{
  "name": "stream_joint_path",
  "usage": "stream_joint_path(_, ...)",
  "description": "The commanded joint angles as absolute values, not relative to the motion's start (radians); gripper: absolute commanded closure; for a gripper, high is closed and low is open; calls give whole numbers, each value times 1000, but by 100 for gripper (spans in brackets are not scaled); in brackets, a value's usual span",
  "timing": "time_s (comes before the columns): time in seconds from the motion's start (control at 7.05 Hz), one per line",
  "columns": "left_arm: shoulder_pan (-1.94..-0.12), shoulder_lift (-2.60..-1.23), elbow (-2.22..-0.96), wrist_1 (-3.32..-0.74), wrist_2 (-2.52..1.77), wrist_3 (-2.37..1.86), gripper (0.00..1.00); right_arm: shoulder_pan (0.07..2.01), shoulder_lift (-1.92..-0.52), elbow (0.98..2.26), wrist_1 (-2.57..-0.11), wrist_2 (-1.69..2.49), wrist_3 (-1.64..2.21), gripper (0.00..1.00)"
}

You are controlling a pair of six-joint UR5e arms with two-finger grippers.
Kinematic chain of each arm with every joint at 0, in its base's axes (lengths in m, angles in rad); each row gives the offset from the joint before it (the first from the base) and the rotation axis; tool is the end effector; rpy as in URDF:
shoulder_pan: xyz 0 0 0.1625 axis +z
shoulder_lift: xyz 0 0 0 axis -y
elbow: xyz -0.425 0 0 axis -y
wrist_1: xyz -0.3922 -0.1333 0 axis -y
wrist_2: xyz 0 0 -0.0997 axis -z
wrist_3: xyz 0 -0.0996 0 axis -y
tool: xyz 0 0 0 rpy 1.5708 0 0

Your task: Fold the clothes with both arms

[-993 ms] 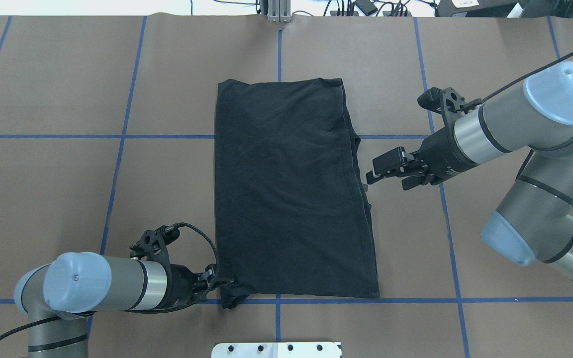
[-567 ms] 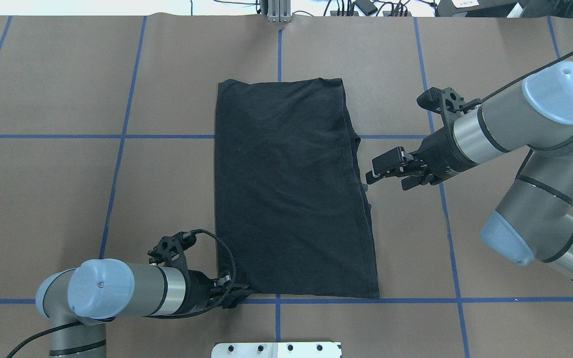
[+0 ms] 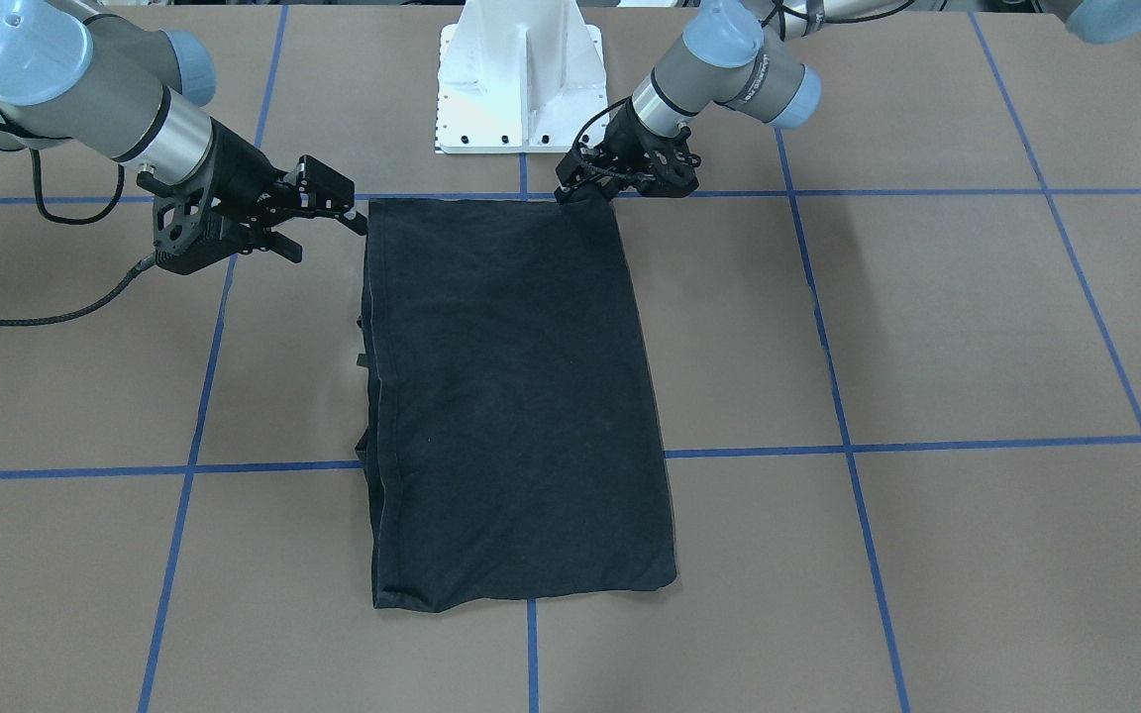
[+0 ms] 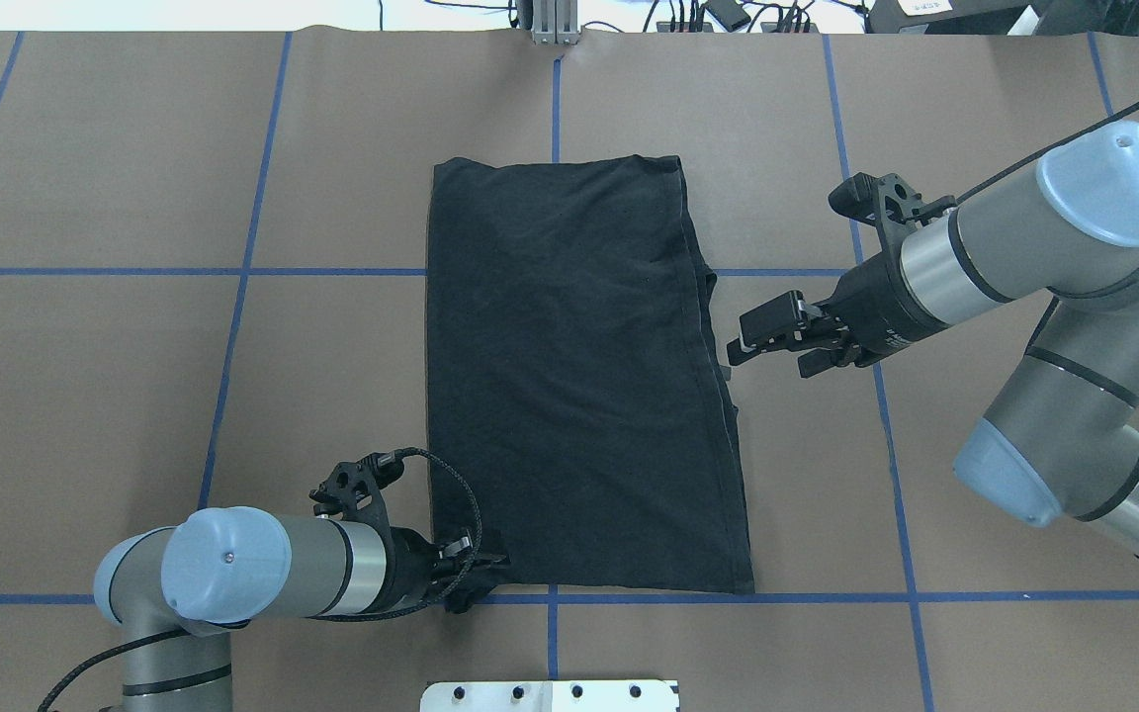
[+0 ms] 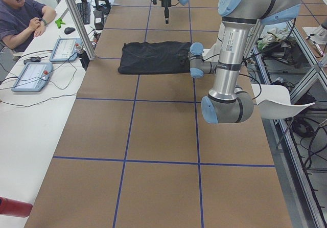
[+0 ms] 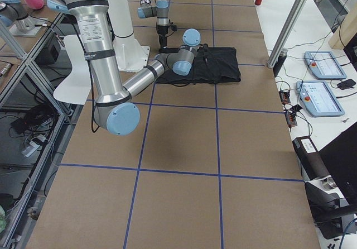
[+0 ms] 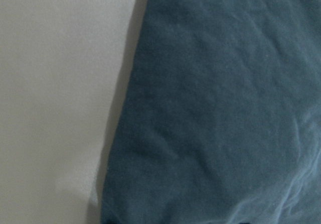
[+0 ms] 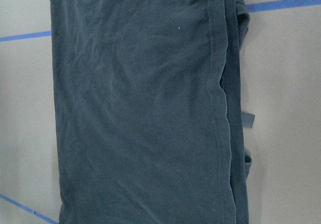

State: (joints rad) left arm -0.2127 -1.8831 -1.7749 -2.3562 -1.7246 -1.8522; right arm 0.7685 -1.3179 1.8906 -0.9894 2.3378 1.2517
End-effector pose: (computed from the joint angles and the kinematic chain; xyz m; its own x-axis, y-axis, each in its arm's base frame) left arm 0.5547 -0.2406 0.3033 0.2317 -0.3308 -0.9148 0.1339 0.9423 -0.3068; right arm -0.3450 -0.4228 0.2993 0.2902 -0.0336 0.9564 0.0493 0.9986 0.0202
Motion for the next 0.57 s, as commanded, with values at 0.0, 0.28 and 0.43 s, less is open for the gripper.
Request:
stream_joint_path(0.0,-221,-1850,-1799,-2355,-1726,-1850,14,767,-1318,1888,-989,2338,1250,0)
stream_joint_path(0.28,-212,-1839,-1798,-2333,-1726,-1850,12,769,-1316,1887,-989,2339,1252,0)
stream_joint_path(0.43,-207,-1844,-1799,-2326,-1726,-1851,13,769,-1318,1888,-989,2339,1250,0)
